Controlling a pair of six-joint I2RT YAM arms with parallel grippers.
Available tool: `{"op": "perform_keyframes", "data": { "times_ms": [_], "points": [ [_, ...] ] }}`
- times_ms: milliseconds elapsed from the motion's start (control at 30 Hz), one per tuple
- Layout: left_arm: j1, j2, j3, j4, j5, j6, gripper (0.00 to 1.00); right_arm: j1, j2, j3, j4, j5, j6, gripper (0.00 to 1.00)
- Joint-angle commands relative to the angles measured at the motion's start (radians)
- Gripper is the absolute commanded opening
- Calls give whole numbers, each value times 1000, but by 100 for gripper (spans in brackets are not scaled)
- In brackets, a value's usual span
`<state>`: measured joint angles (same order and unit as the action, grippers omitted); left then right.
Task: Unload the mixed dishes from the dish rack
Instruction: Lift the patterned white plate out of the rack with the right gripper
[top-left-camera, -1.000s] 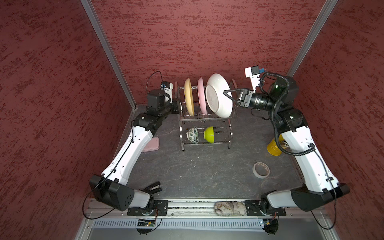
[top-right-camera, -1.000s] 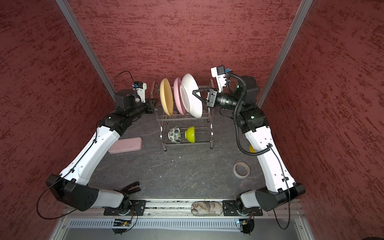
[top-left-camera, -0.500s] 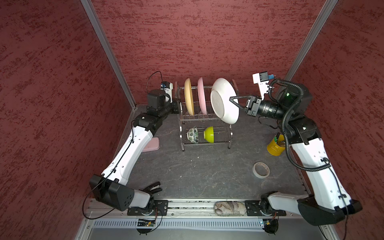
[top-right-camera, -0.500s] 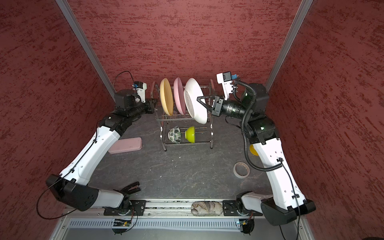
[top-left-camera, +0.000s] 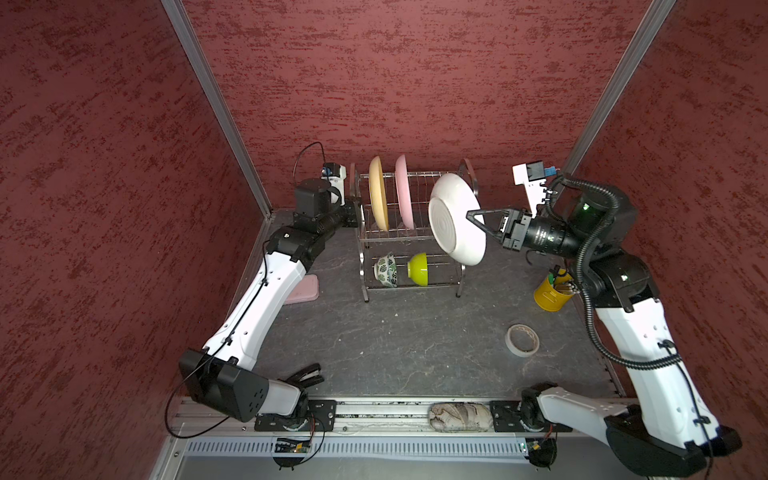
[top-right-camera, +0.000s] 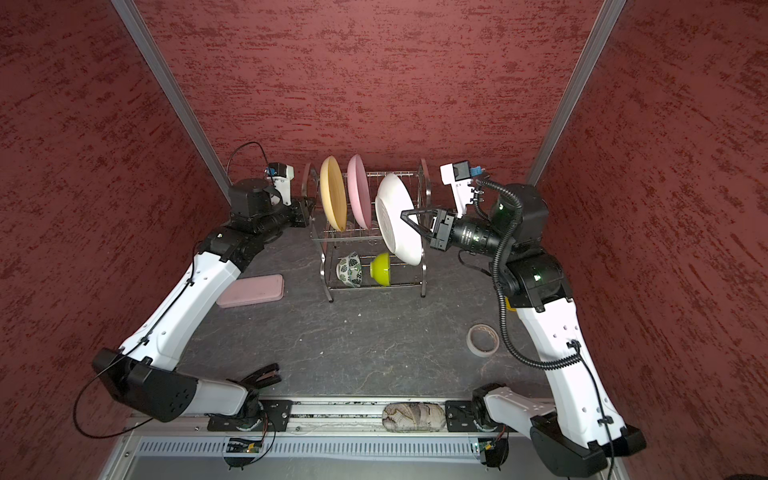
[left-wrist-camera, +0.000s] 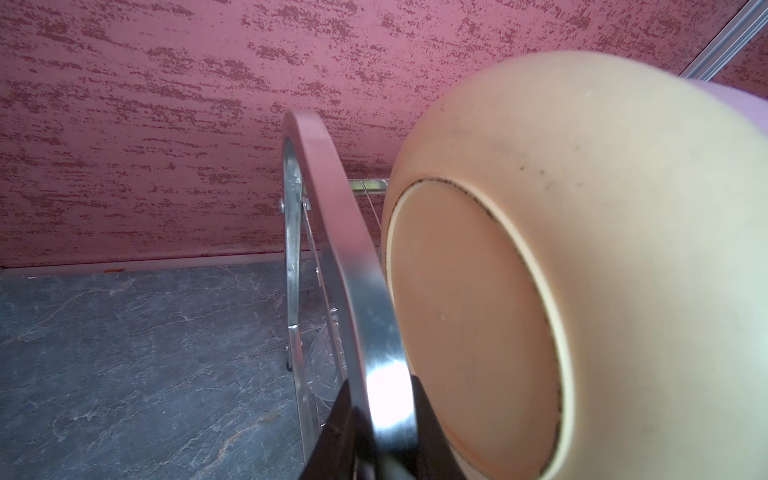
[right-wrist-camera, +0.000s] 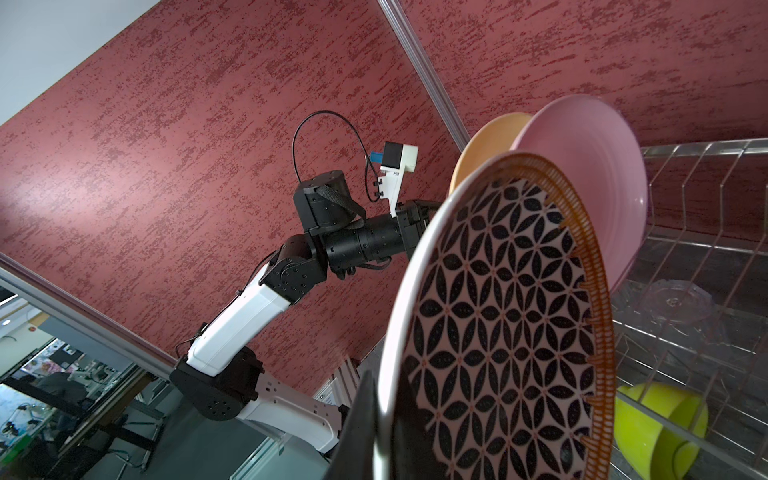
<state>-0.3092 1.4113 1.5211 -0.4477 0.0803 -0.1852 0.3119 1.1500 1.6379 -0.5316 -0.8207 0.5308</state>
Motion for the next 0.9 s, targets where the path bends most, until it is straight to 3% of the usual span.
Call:
{"op": "perform_keyframes", "data": {
  "times_ms": [0,400,867],
  "points": [
    [7,28,12,21,-7,-101,9,-3,-51,17,76,14,-41,0],
    [-1,35,33,10,-6,-102,9,-2,-94,-3,-122,74,-105,0],
    [-18,66,65,0,-9,-97,9,-2,-150,-132,-231,109,-119,0]
  ]
}}
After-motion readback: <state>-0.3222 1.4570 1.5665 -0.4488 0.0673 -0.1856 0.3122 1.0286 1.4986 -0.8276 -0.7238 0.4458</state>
